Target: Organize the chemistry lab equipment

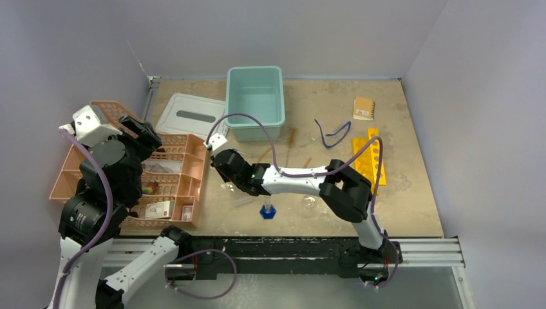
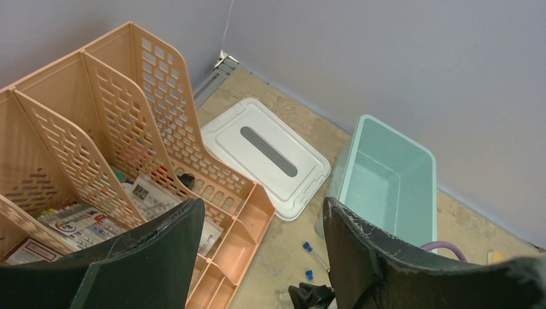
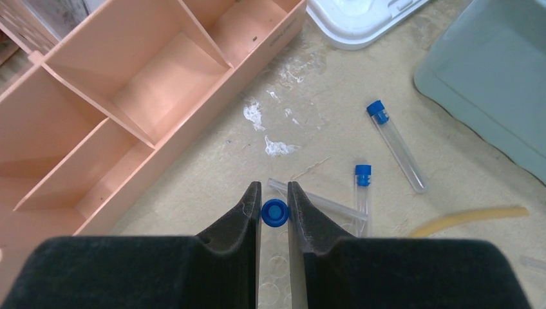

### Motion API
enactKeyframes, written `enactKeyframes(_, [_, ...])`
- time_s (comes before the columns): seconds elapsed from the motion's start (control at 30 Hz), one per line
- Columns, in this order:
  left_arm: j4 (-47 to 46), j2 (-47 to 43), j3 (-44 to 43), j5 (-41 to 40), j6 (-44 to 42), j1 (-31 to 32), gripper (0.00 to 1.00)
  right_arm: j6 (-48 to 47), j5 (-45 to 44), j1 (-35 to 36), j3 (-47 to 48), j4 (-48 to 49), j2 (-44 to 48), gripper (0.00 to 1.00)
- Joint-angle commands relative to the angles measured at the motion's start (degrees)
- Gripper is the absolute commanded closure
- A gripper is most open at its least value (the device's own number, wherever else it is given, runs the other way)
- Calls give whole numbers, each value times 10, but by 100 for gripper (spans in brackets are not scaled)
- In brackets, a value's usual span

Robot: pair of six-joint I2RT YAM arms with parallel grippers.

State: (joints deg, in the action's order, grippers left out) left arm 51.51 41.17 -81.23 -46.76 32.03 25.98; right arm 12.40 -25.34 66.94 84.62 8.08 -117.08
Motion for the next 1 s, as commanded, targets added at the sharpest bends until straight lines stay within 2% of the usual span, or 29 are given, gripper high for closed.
enactKeyframes(0.0, [-15, -7, 8, 2, 9, -2, 33, 4, 6, -2, -3, 33, -4, 88])
enactKeyframes(0.73, [-11, -17, 23, -4, 11, -2, 33, 3, 26, -1, -52, 85, -12, 82])
enactKeyframes(0.97, [-10, -19, 27, -3, 12, -2, 33, -27, -8, -1, -71, 116, -11, 82])
